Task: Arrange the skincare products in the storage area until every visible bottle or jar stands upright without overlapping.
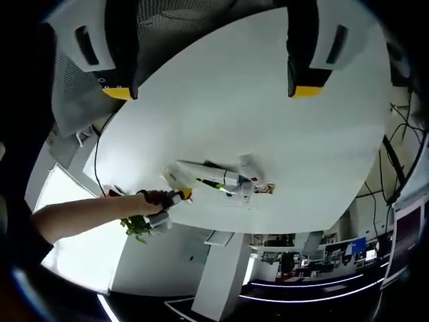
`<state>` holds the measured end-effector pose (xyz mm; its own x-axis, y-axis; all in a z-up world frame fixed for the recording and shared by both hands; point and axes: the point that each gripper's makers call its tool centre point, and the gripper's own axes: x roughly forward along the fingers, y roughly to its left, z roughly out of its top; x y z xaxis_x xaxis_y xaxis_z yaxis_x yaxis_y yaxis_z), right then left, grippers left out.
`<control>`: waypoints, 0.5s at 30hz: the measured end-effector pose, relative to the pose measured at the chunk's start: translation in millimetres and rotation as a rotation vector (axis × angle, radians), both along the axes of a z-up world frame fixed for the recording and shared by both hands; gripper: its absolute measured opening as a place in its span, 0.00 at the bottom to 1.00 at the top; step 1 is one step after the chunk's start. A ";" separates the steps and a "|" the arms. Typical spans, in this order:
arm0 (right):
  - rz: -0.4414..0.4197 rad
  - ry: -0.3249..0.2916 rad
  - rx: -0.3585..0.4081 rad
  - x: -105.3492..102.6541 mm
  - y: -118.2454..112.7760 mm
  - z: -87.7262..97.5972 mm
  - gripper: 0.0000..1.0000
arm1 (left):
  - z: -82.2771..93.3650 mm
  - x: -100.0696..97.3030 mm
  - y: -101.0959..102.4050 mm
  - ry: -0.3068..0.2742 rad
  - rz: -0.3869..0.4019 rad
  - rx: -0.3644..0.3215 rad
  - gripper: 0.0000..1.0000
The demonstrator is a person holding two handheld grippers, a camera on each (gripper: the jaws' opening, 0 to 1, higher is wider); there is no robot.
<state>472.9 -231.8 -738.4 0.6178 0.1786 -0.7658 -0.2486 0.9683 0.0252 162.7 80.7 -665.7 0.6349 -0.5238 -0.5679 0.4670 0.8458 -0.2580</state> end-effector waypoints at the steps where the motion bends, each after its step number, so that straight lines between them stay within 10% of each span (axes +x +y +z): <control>1: 0.004 -0.027 0.008 -5.7 2.9 7.2 0.28 | 0.1 -0.1 -0.1 -0.002 -0.002 0.000 0.86; 15: 0.025 -0.209 0.055 -41.5 19.8 44.7 0.28 | 4.5 0.7 -1.5 -0.019 -0.006 -0.012 0.86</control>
<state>431.4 -212.0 -693.6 0.7567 0.2343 -0.6104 -0.2782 0.9602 0.0237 163.4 79.1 -661.2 0.6425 -0.5340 -0.5495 0.4770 0.8400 -0.2586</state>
